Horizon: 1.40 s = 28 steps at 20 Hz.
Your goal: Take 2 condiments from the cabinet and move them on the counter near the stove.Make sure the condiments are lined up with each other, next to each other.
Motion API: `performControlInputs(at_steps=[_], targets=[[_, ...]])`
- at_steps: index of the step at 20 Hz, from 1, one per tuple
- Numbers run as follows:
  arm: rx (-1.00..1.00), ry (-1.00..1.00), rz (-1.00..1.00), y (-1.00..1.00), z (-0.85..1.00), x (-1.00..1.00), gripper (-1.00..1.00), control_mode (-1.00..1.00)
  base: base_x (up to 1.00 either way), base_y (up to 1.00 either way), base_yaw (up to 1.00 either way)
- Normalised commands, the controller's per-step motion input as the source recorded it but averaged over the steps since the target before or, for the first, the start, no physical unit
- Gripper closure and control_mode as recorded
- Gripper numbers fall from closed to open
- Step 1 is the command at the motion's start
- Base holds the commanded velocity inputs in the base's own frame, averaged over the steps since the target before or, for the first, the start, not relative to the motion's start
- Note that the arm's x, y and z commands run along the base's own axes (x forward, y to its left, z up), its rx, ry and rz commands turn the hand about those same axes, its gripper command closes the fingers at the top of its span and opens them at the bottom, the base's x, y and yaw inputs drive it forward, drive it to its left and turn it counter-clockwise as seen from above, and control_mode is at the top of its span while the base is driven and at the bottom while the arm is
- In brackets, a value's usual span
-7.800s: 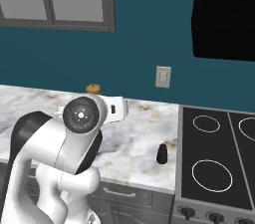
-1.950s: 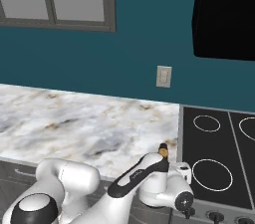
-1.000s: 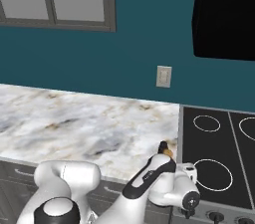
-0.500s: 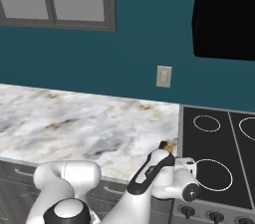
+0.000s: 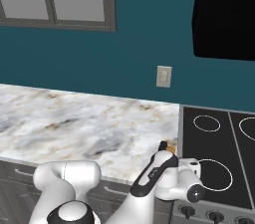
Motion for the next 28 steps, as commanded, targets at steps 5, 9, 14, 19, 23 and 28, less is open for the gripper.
performControlInputs(at_steps=[5,9,14,19,23,28], targets=[[0.0,-0.02,0.0,0.0,0.0,-0.12,-1.0,-1.0,0.0,0.0,0.0],[0.0,-0.11,0.0,0.01,0.05,-0.51,-1.0,-1.0,0.0,0.0,0.0],[0.0,-0.2,0.0,0.07,0.26,-0.62,-1.0,-1.0,0.0,0.0,0.0],[0.0,-0.22,0.0,0.09,0.59,-0.48,-1.0,-1.0,0.0,0.0,0.0],[-0.01,-0.07,0.0,0.39,0.44,-0.34,-1.0,-1.0,0.0,0.0,0.0],[0.0,0.2,0.0,0.58,0.71,-0.01,-1.0,-1.0,0.0,0.0,0.0]])
